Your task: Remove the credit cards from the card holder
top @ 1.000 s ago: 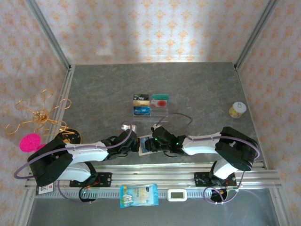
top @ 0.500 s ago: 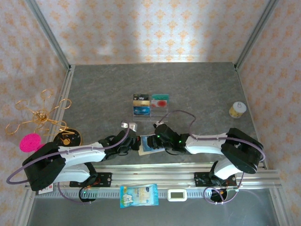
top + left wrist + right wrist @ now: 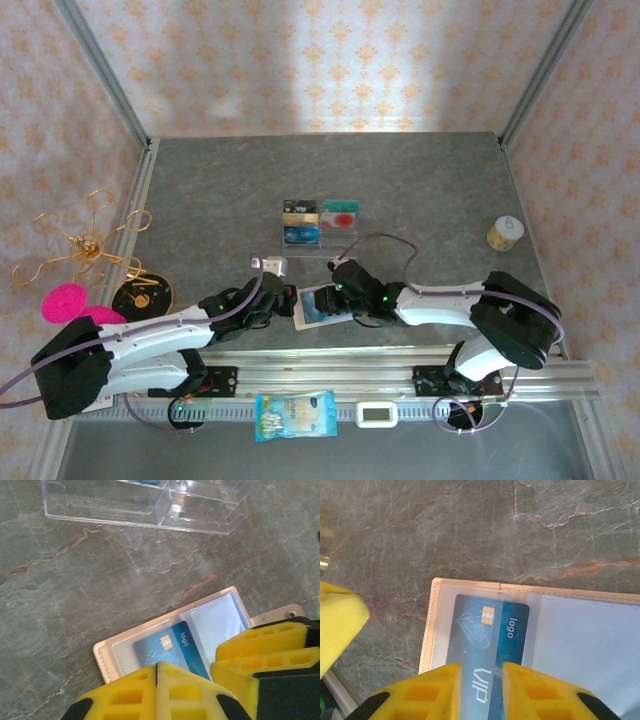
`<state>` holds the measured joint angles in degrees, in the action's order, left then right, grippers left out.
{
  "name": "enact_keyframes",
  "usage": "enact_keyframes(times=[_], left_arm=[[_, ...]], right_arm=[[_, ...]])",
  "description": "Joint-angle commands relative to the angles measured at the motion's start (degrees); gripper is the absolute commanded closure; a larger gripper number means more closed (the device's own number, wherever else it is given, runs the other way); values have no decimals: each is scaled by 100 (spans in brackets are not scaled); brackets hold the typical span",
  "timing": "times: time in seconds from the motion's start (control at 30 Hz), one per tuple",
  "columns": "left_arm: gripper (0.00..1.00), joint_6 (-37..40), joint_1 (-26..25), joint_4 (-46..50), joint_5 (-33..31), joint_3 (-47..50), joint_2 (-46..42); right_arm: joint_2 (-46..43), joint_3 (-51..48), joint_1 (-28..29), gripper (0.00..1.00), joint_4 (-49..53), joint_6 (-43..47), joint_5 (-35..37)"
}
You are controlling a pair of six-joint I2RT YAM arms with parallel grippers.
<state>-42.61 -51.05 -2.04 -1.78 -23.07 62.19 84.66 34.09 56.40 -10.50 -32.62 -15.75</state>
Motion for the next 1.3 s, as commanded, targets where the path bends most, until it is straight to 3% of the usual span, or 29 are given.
enact_keyframes(times=[0.0,0.2,0.63,0.97,1.07,1.13,1.27], left_arm=[[100,-39,-130,-315,223,57,380],[100,139,-312,-266,118,-295,1181],[100,95,-124,-258,-88,-119,1412],[100,183,-83,-373,98,-86,1949],[100,183,-86,-462,218,-11,1999],[100,192,-83,-440,247,3,2007],[100,227,-83,-474,275,21,1961]], right_arm=[[21,-3,-101,75,-147,200,-235],[138,39,-189,74,-186,218,-460],[325,-48,-378,74,-242,148,-464],[670,-110,-394,74,-563,108,-746],[683,-138,-396,79,-697,64,-867],[640,-151,-393,88,-717,-7,-795],[591,-185,-432,92,-764,-130,-841]])
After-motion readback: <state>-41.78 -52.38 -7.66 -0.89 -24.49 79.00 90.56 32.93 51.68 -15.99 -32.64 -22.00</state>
